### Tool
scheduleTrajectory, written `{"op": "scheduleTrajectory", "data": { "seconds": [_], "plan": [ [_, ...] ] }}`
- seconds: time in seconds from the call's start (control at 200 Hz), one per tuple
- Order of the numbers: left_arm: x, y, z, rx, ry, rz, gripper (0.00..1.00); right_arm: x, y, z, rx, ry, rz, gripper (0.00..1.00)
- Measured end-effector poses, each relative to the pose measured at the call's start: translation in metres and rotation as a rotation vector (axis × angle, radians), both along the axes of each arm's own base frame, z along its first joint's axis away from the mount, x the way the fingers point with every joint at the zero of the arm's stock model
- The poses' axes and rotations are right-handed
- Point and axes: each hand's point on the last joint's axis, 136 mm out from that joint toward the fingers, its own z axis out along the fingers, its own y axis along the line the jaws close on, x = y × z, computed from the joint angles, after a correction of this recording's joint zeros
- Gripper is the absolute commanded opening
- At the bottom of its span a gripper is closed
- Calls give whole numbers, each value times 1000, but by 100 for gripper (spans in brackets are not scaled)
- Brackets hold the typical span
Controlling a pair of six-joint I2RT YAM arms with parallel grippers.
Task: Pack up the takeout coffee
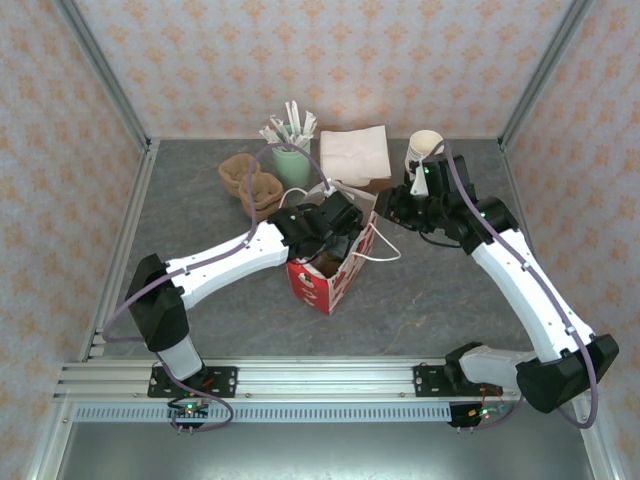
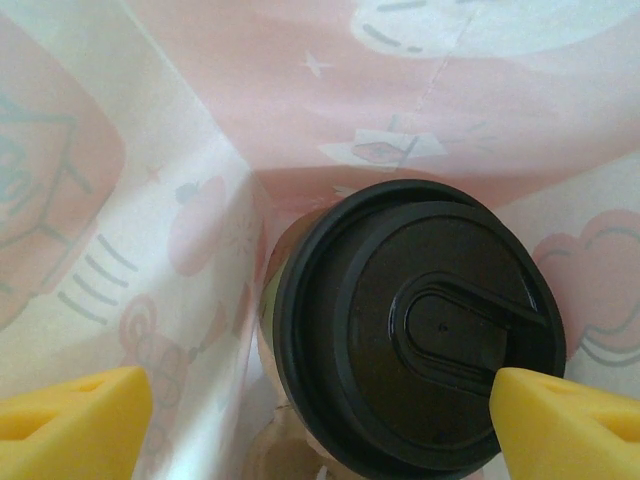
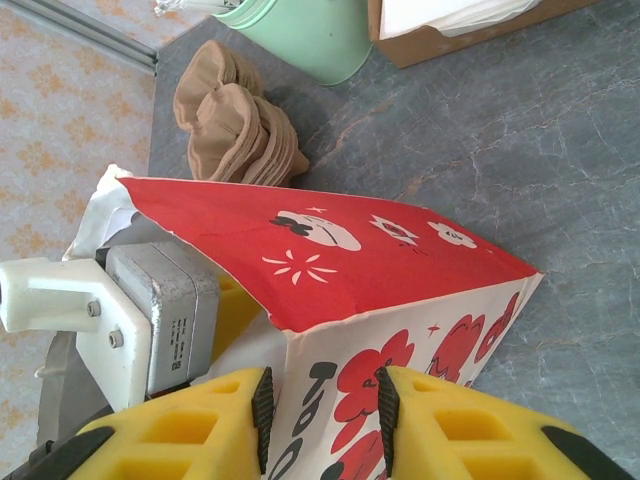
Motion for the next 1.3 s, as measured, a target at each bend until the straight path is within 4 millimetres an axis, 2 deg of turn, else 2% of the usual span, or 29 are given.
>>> {"op": "scheduleTrajectory", "data": {
  "seconds": [0.45, 0.606, 0.701, 0.911, 1.166, 1.301],
  "plan": [
    [0, 0, 0, 1, 2, 0, 89, 8, 7, -21, -12, 56, 13, 38],
    [-2, 1, 6, -10, -8, 0, 90, 8, 8, -27, -16, 72, 16, 38],
    [-3, 3, 21, -34, -29, -1, 91, 9, 8, -30, -18, 77, 16, 37],
    [-8, 7, 65, -113, -99, -3, 92, 10, 9, -30, -18, 76, 17, 37],
    [-13, 15, 92, -161, -143, 0, 92, 10, 9, -30, -19, 73, 23, 38],
    [-19, 28, 120, -201, -201, 18, 91, 11, 8, -28, -30, 62, 26, 38]
  ]
}}
